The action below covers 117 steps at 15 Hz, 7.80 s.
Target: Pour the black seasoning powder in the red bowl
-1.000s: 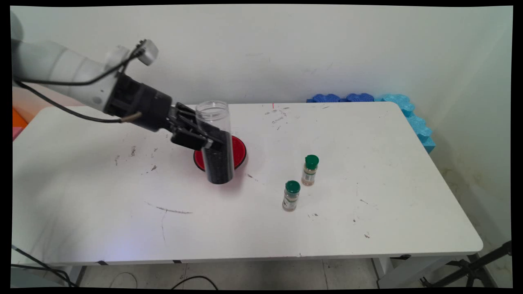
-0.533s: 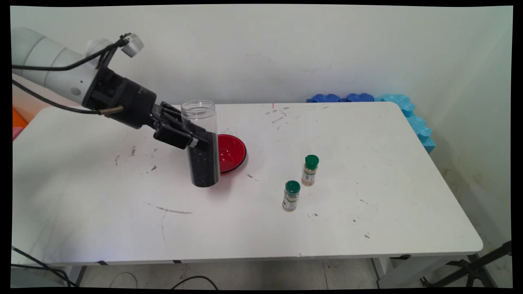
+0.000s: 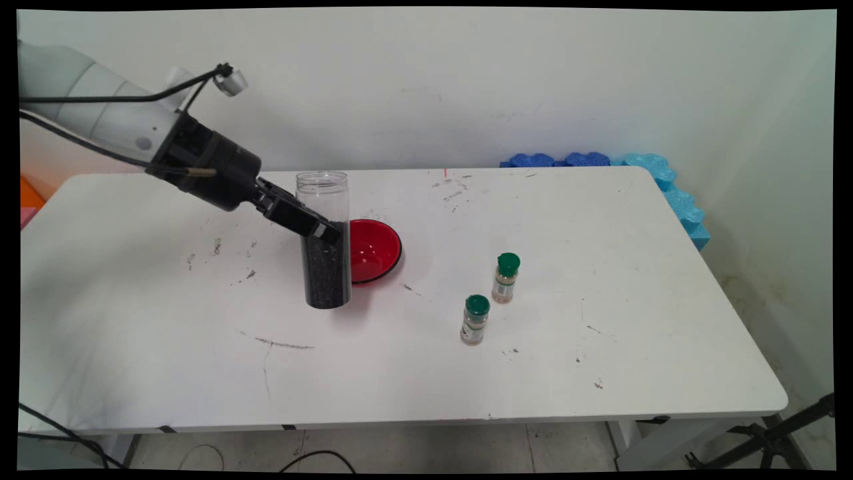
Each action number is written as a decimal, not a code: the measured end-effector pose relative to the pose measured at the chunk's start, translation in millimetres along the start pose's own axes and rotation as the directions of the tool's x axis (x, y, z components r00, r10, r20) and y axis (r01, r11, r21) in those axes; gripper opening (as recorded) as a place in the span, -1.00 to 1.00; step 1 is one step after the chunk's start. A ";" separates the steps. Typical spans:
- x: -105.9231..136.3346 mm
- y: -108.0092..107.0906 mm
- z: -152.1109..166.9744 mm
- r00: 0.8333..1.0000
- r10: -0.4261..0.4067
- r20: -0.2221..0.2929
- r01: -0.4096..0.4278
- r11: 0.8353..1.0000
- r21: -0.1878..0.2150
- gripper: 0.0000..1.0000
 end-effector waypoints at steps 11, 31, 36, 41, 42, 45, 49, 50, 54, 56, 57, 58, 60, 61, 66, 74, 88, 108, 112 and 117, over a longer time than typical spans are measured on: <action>3.4 -19.7 33.8 0.950 -0.305 0.064 0.303 0.952 0.037 -1.00; 1.5 -53.9 96.2 0.624 -0.762 0.173 0.770 0.638 0.029 -1.00; 5.4 -59.2 107.8 0.531 -0.825 0.192 0.841 0.542 0.006 -1.00; 9.6 -63.0 114.1 0.446 -0.870 0.209 0.891 0.453 -0.016 -1.00; 10.4 -64.4 115.0 0.425 -0.880 0.212 0.902 0.431 -0.020 -1.00; 11.7 -66.7 115.8 0.377 -0.899 0.221 0.924 0.381 -0.029 -1.00; 12.1 -69.3 115.2 0.297 -0.924 0.240 0.954 0.296 -0.041 -1.00; 12.2 -70.0 114.6 0.274 -0.930 0.245 0.961 0.272 -0.043 -1.00; 12.5 -72.6 111.8 0.196 -0.946 0.259 0.981 0.189 -0.052 -1.00; 12.7 -74.0 110.2 0.158 -0.951 0.266 0.987 0.148 -0.057 -1.00; 12.9 -74.7 109.5 0.142 -0.953 0.268 0.990 0.131 -0.059 -1.00; 13.0 -75.7 108.6 0.122 -0.955 0.270 0.992 0.110 -0.062 -1.00; 13.0 -77.6 106.9 0.088 -0.958 0.273 0.995 0.073 -0.065 -1.00; 12.9 -78.7 105.9 0.071 -0.959 0.275 0.996 0.054 -0.067 -1.00; 13.7 -82.1 101.0 -0.005 -0.960 0.281 0.997 -0.028 -0.078 -1.00; 13.8 -82.4 94.9 -0.110 -0.952 0.287 0.985 -0.142 -0.095 -1.00; 14.5 -88.5 92.5 -0.222 -0.931 0.290 0.957 -0.265 -0.119 -1.00; 15.1 -95.5 92.8 -0.200 -0.944 0.263 0.957 -0.245 -0.152 -1.00; 12.6 -97.6 90.2 -0.122 -0.965 0.234 0.972 -0.163 -0.169 -1.00; 8.2 -97.7 85.7 0.043 -0.981 0.191 0.984 0.008 -0.181 -1.00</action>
